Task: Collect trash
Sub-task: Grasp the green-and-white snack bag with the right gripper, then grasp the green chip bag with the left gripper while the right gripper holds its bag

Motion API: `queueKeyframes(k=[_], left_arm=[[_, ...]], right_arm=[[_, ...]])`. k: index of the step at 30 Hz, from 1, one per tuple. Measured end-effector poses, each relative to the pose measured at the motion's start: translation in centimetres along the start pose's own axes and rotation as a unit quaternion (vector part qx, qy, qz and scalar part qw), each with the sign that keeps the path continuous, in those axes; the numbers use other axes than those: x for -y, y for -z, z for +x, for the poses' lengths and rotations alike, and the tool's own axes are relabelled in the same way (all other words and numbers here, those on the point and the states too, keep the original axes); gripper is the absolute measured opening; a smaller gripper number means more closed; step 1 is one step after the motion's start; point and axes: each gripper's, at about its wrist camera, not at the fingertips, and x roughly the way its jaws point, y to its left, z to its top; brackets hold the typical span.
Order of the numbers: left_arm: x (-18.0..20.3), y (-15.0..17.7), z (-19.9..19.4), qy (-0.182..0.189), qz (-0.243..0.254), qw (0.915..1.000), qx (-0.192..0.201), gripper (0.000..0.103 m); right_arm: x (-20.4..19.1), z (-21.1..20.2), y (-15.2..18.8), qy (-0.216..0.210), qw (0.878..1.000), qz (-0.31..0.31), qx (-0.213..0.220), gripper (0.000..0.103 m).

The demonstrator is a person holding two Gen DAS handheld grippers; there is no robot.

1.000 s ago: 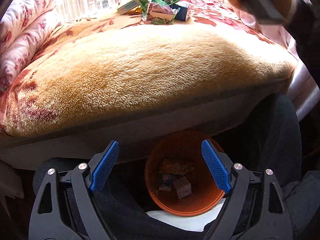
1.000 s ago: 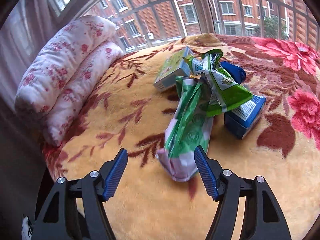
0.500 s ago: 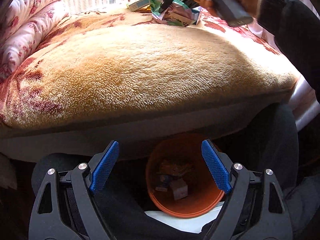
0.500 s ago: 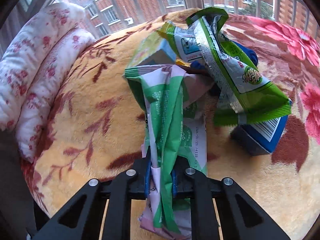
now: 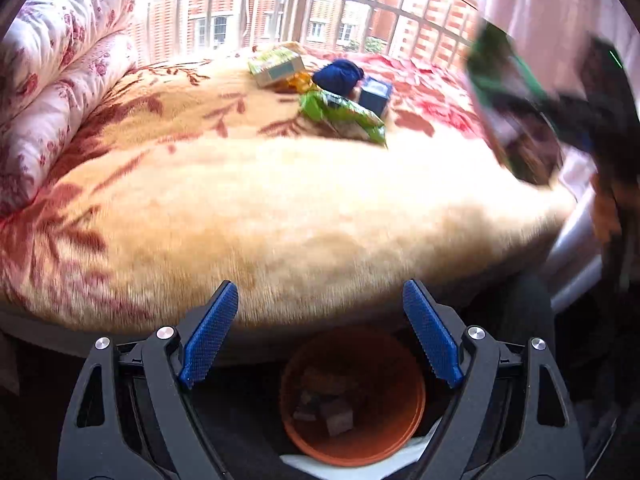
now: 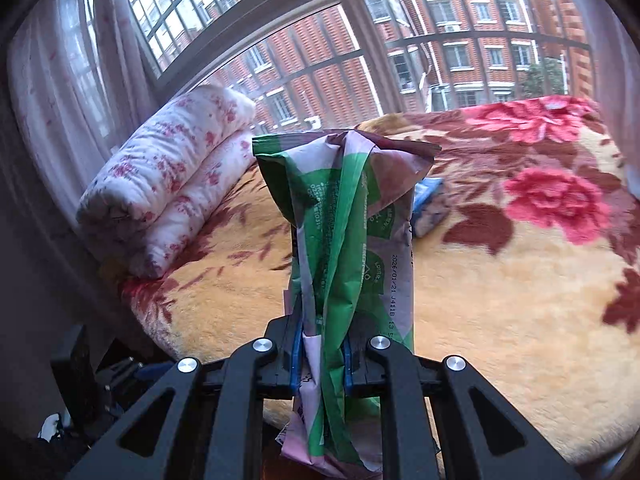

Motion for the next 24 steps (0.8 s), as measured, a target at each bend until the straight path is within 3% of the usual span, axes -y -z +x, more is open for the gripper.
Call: queueKeyframes(k=[3, 6, 10, 17, 24], left_arm=[[0.4, -3.7, 1.8, -0.004, -0.005, 1.0, 0.004, 0.082], [0.8, -7.3, 4.1, 0.019, -0.016, 0.9997, -0.005, 0.082], [1.4, -11.2, 7.7, 0.046, -0.096, 0.9938, -0.033, 0.082], [3.7, -15.5, 11.8, 0.005, -0.156, 0.9873, -0.03, 0.082], [3.2, -16.6, 15.8, -0.027, -0.247, 0.9667, -0.062, 0.082]], right_arm=[[2.0, -2.8, 1.6, 0.021, 1.0, 0.016, 0.017, 0.015], [2.9, -4.3, 3.5, 0.032, 0.999, 0.02, 0.025, 0.015], [3.6, -4.7, 5.6, 0.032, 0.999, 0.03, 0.022, 0.015], [5.1, -3.9, 7.4, 0.019, 0.998, 0.061, 0.007, 0.016], [5.6, -4.0, 8.0, 0.005, 0.998, 0.067, 0.009, 0.016]])
